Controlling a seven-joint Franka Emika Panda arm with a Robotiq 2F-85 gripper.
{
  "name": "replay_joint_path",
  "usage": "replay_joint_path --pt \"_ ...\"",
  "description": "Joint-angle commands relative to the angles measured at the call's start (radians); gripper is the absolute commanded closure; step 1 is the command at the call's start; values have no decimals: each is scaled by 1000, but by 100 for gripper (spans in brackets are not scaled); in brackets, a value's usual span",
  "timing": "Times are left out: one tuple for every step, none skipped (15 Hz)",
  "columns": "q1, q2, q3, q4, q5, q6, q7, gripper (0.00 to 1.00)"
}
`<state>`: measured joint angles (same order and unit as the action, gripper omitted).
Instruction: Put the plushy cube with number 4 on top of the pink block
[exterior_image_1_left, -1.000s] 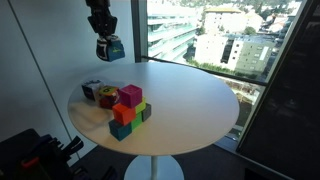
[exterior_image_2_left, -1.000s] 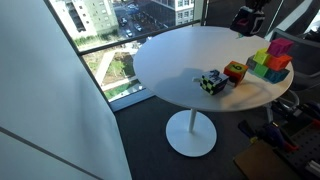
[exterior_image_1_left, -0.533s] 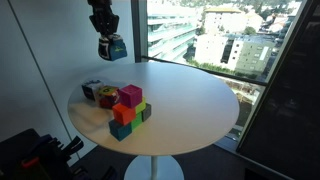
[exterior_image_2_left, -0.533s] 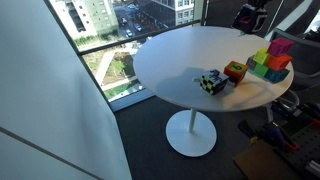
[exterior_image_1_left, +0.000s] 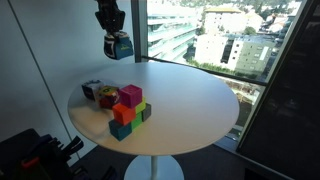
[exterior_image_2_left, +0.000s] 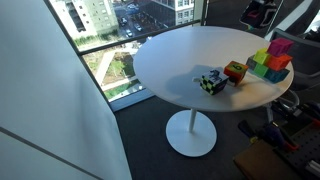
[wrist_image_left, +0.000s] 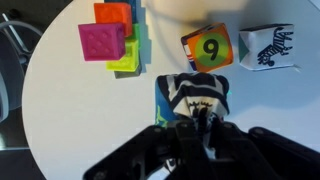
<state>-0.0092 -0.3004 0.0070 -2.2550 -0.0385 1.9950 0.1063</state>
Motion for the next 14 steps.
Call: replay_joint_path --pt "-19 -26 -21 -3 -3 -35 -24 93" --pt "-23 -27 -27 -5 -5 -42 -27 93" --pt "-27 -29 -31 -6 -7 -49 -30 93" --pt "-31 -31 -36 -8 -8 -58 -35 93" --pt "-35 -33 -40 -10 -11 -66 -41 93" --pt "-38 -35 -45 -12 -13 -73 -47 93" --pt "-41 -37 -48 -16 -16 -77 -53 93" --pt "-44 -39 -51 -20 -20 -82 -61 93" --pt "-47 -42 -54 -23 -22 -88 -67 93" --pt "-51 -45 -56 -29 -29 -92 -71 93" --pt "-54 -47 -58 -34 -35 -95 -76 93" --pt "-57 -51 -60 -42 -44 -94 -79 93" --pt "-60 -55 -63 -50 -50 -94 -82 93" --pt "-62 -60 -65 -59 -58 -91 -83 93"
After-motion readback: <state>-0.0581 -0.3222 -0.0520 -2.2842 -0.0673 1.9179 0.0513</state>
